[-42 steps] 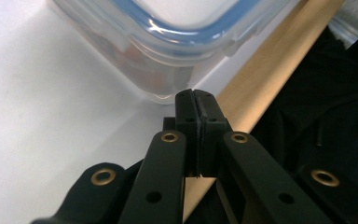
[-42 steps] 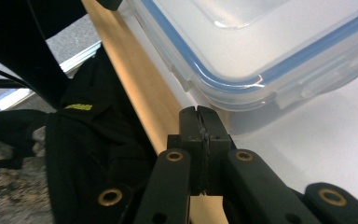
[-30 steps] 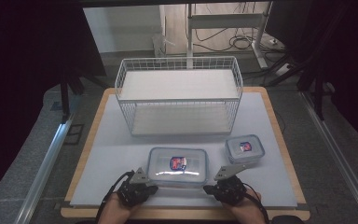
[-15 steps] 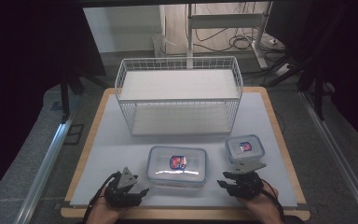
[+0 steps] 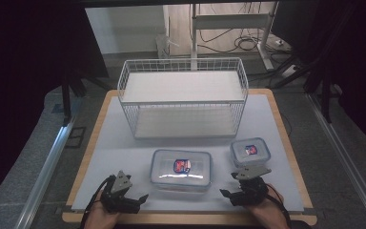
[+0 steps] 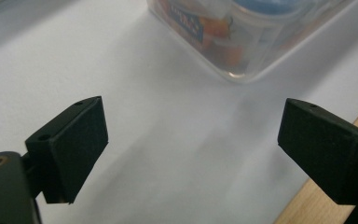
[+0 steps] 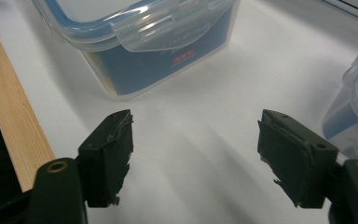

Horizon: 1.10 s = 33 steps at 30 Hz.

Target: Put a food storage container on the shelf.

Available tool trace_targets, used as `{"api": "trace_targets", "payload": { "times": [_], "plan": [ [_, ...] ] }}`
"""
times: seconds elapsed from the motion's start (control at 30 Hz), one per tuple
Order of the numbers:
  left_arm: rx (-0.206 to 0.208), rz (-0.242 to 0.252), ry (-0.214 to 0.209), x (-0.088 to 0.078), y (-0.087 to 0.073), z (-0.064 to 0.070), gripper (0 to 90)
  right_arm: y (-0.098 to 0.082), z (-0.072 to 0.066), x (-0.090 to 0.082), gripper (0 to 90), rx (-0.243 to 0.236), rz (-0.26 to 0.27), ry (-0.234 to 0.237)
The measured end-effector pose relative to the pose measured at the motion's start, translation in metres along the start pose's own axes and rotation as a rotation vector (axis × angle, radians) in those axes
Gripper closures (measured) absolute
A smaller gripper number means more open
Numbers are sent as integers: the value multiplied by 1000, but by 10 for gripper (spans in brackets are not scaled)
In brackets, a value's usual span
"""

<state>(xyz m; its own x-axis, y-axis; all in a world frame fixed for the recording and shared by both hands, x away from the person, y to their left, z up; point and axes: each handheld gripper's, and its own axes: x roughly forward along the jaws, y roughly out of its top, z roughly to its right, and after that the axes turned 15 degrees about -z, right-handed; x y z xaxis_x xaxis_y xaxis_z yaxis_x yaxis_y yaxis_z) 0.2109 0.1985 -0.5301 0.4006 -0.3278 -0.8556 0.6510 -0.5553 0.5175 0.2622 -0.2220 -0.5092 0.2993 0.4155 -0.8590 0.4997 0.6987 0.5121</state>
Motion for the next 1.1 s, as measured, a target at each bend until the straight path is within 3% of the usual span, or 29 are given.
{"api": "trace_targets", "payload": {
  "times": [0.23,0.5,0.77,1.0,1.1],
  "plan": [
    [-44,58,-31,-2,-2,-7,72,1,0,-2,205,25,13,10],
    [-42,33,0,-3,1,-8,64,5,-2,-5,140,32,23,30],
    [-45,22,0,-7,5,-11,47,8,-1,-10,113,66,37,79],
    [-47,42,-13,-14,16,-18,29,15,1,-15,115,76,51,79],
    [-58,20,-17,-17,28,-25,13,23,2,-15,80,87,52,72]
  ]
}}
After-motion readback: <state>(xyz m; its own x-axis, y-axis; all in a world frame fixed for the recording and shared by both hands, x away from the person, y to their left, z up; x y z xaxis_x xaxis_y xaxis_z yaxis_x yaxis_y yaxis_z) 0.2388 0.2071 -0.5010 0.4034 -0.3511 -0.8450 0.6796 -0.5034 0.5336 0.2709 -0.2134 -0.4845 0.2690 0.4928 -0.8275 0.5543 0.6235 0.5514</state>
